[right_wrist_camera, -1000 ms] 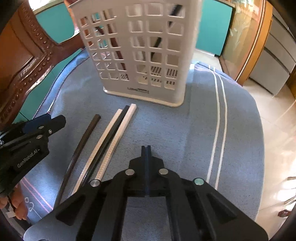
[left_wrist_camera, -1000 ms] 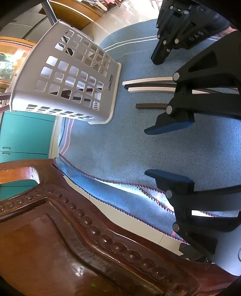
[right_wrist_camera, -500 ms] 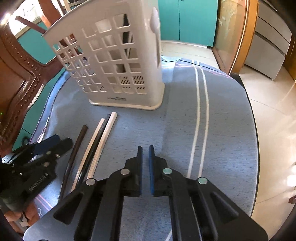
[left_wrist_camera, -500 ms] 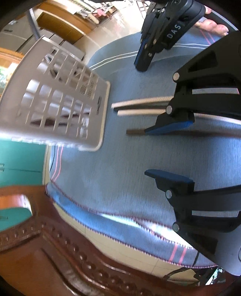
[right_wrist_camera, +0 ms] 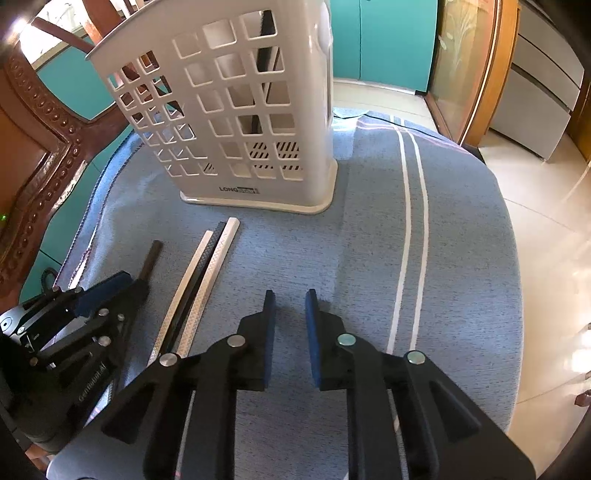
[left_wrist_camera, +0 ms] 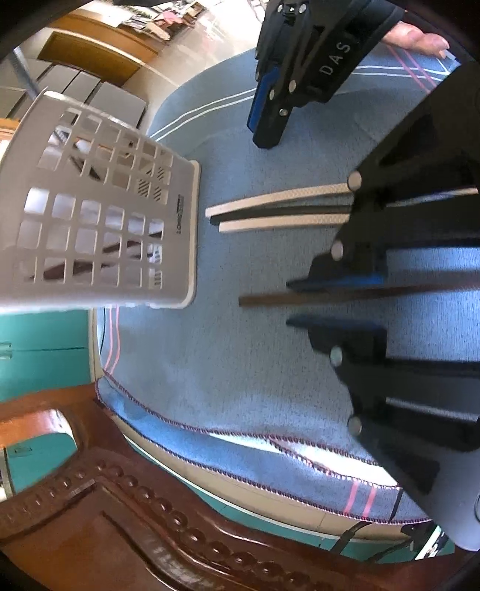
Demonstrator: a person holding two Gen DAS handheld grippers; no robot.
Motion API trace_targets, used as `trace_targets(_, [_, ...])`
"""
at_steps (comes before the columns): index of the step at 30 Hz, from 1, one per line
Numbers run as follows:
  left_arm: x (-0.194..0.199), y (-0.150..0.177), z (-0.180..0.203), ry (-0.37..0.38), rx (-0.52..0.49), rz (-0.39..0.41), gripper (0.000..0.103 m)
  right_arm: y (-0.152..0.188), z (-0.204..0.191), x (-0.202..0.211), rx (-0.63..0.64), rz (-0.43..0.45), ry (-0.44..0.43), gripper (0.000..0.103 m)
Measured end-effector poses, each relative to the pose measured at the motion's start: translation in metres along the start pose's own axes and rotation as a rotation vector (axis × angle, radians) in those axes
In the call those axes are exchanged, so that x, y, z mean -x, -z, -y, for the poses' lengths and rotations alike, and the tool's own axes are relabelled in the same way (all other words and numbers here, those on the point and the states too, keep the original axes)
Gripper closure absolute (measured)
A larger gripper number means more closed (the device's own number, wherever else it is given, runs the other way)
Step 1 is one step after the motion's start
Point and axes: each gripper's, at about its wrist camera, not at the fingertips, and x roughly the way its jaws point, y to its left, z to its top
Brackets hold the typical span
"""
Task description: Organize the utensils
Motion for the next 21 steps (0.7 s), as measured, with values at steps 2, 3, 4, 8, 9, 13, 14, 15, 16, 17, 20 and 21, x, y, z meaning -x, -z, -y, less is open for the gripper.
trace_targets(2, [0.003,0.0,-0.007,-0.007,0.019,0.003,0.095,-0.002,-0.003,0.001,-0.004,0.011,-0.017,0.086])
trace_targets(3, [0.004,0.0,-0.01,-0.009,0.028,0.006,0.095,-0.004,-0.005,0.003,-0.002,0.019,-0.03,0.086])
trace_targets(4, [0.007,0.001,-0.014,-0.011,0.039,0.01,0.095,-0.005,-0.01,0.005,0.005,0.03,-0.048,0.086])
trace_targets(8, [0.012,0.0,-0.025,-0.016,0.064,0.017,0.095,-0.009,-0.03,0.001,0.04,0.032,-0.092,0.086])
trace_targets(9, [0.012,0.0,-0.028,-0.017,0.069,0.015,0.095,-0.01,-0.036,-0.002,0.047,0.026,-0.104,0.086])
trace_targets(13, [0.006,-0.002,-0.037,-0.018,0.07,-0.003,0.095,-0.01,-0.054,-0.014,0.082,0.015,-0.092,0.084])
trace_targets(14, [0.005,-0.002,-0.038,-0.017,0.066,-0.007,0.095,-0.01,-0.057,-0.015,0.089,0.027,-0.081,0.084])
trace_targets(15, [0.004,-0.003,-0.038,-0.015,0.064,-0.009,0.095,-0.011,-0.058,-0.015,0.093,0.029,-0.074,0.084])
trace_targets(16, [0.004,-0.003,-0.038,-0.015,0.06,-0.01,0.095,-0.012,-0.059,-0.016,0.091,0.028,-0.073,0.084])
trace_targets(17, [0.003,-0.002,-0.037,-0.015,0.058,-0.011,0.095,-0.013,-0.06,-0.017,0.087,0.028,-0.075,0.084])
trace_targets(20, [-0.002,-0.001,-0.036,-0.018,0.053,-0.013,0.095,-0.014,-0.06,-0.018,0.08,0.031,-0.081,0.084])
trace_targets(21, [-0.003,0.0,-0.036,-0.019,0.053,-0.014,0.095,-0.015,-0.059,-0.019,0.077,0.032,-0.089,0.084])
